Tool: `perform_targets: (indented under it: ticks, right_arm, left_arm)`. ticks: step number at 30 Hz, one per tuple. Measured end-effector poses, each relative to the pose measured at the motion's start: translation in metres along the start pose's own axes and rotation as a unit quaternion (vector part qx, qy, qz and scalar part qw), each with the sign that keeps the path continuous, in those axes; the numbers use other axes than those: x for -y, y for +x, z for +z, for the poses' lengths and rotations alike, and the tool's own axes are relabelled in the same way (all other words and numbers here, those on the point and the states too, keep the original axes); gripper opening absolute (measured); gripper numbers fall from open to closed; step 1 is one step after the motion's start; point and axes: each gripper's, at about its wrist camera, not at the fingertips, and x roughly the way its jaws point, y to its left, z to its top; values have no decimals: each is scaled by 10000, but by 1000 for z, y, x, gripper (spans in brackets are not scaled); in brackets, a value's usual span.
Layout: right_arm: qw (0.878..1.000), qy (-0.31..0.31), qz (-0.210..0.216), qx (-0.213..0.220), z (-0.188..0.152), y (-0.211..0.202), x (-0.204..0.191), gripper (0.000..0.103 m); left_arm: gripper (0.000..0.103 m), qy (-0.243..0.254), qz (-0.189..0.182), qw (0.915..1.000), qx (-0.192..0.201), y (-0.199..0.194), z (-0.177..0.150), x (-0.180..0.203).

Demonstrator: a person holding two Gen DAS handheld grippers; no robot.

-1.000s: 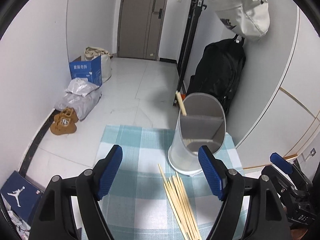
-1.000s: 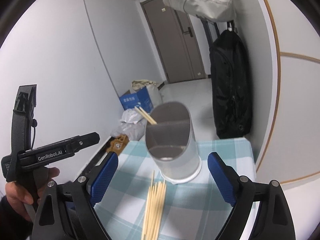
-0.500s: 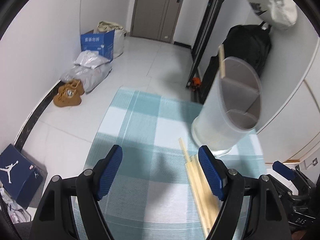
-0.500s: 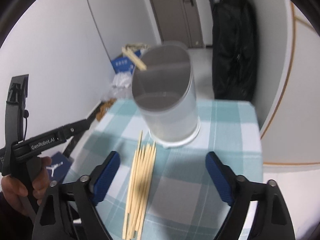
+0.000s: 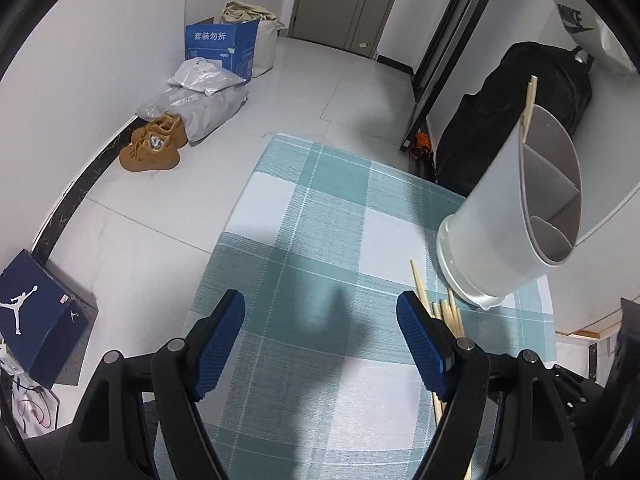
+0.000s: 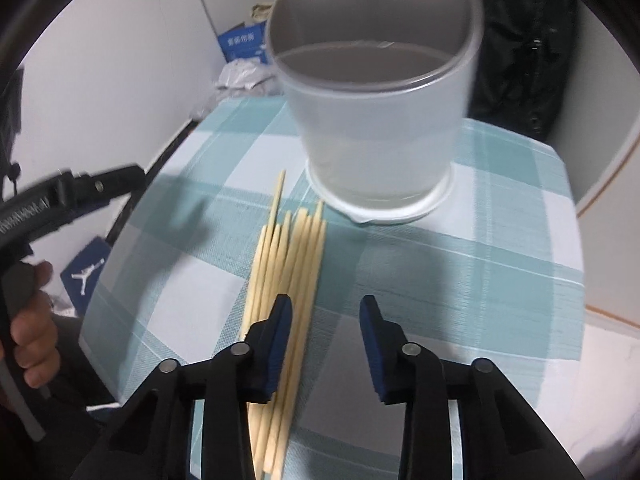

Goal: Organize utensils
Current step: 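Lower the right tool onto the chopstick pile and grasp one chopstick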

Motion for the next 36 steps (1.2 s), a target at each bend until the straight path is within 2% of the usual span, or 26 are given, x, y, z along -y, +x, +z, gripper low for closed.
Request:
perform_targets:
  ticks: [4, 17, 22, 31, 36]
  right_arm:
    - [9990, -218, -319, -216, 4, 14, -7, 20]
    - [9958, -527, -603, -454, 26, 25, -17, 15]
    - [9958, -518, -567, -501, 25, 25, -14, 15]
    - [9906, -905, -884, -514, 28, 29, -28, 14]
    - [9928, -697, -833, -504, 34, 29, -21, 13]
  left_arm:
    - [75, -9, -12, 10000, -20, 0, 1, -2]
    - [75, -176, -29, 9998, -105, 0, 9, -14]
    - [75, -339, -78, 9992, -208, 2, 11, -18]
    - [75, -408, -56, 9989, -217, 0, 13, -21]
    - [75, -479, -44, 9985, -242, 1, 14, -25]
